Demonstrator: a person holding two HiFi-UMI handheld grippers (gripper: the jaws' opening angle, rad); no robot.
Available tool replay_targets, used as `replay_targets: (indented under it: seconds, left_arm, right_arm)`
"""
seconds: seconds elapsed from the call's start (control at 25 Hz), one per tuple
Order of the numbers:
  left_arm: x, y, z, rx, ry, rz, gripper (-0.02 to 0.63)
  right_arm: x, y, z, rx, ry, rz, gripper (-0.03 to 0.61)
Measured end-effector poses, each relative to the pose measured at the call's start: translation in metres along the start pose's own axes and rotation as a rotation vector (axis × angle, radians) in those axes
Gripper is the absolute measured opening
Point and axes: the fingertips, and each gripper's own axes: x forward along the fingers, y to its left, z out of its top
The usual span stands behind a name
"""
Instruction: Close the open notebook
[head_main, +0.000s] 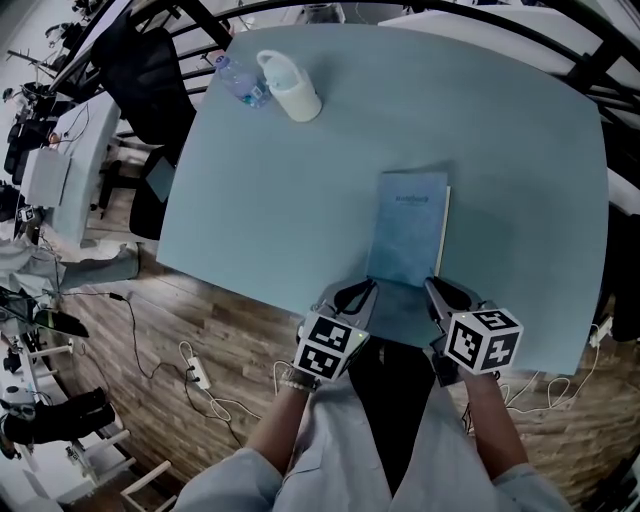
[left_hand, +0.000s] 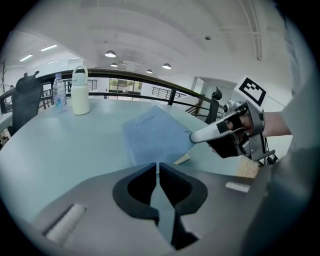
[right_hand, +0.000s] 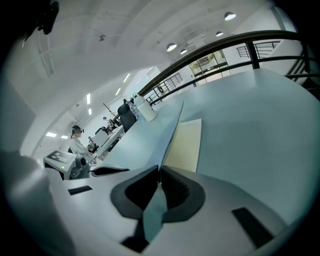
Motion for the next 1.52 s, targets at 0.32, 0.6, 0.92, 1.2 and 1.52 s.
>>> replay_targets:
  seconds: [0.32, 0.6, 0.92, 1.2, 1.52]
  left_arm:
    - [-0.009, -0.001, 0.000, 0.007, -0.016, 0.008, 0.018]
    - [-0.019, -0.005, 0.011, 0.011, -0.052, 0.021, 0.018]
    - [-0.033, -0.005, 0.027, -0.029, -0.109, 0.028, 0.017]
    - [-0.047, -0.011, 0.048, -0.009, -0.167, 0.031, 0.017]
    - [-0.067, -0.017, 0.084, 0.045, -0.254, 0.031, 0.012]
  right_arm:
    - [0.013, -0.029, -0.022, 0.038, 0.030, -0.077, 0.018]
    - [0.021, -0.041, -0.031, -0.005, 0.054, -0.111, 0.032]
    - [0.021, -0.043, -0.031, -0.110, 0.057, -0.183, 0.069]
    - [-0.003, -0.039, -0.013, -0.127, -0.044, -0.196, 0.109]
    - [-0.052, 0.008, 0.034, -0.341, -0.222, -0.235, 0.091]
